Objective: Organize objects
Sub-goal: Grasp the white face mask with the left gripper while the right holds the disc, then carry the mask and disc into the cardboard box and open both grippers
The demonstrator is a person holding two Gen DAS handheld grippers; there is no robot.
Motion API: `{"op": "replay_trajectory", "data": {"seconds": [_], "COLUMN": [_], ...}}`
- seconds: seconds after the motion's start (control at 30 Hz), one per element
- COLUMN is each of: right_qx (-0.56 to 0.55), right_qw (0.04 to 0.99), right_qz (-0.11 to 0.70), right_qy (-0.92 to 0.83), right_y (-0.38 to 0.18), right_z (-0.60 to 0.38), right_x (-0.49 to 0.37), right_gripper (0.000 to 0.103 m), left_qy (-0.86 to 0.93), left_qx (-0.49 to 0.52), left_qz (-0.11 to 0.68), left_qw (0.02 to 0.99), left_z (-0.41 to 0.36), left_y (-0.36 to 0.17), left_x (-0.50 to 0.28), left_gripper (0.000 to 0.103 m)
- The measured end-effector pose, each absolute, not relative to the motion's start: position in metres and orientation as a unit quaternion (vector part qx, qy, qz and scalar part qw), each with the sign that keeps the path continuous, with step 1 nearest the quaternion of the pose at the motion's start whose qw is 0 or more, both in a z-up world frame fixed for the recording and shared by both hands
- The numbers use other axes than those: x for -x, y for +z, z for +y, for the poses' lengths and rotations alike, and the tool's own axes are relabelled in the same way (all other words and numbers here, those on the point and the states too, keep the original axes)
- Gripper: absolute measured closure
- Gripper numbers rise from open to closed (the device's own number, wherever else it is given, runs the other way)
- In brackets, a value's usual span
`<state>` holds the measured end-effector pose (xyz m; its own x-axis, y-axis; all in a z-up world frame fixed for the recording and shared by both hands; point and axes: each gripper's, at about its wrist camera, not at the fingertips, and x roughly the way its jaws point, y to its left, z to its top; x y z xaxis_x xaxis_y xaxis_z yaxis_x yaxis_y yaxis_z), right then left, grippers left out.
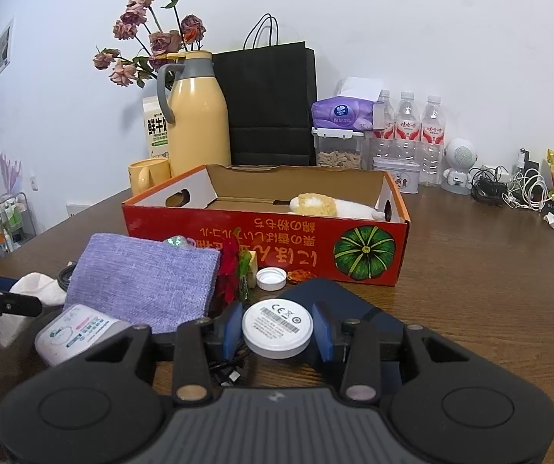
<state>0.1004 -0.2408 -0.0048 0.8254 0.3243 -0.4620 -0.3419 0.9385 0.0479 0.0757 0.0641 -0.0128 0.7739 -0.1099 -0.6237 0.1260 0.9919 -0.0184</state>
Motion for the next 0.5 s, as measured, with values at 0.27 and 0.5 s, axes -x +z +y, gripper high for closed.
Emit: {"op": "replay_trajectory", "data": {"seconds": [0.27,0.5], "right_qx": [0.018,0.018], "right_qw": [0.955,0.955], "right_qz": [0.238,0.236], "right_qy": [0.177,0.178], "right_y": [-0.005,-0.003], "right_z": [-0.241,-0.24], "right_x": [-0.098,-0.094], "right_gripper": [0.065,0.065], "left_qy": [-0.048,-0.046], "left_qx": [0.005,0.011], "left_qz": [0.325,0.303], "left_qw": [0.944,0.952], "left_z": [0.077,0.08], "left_y": [-0.001,0.013], "left_x": [-0.065,-0.06], "left_gripper": [0.051,0.051]}}
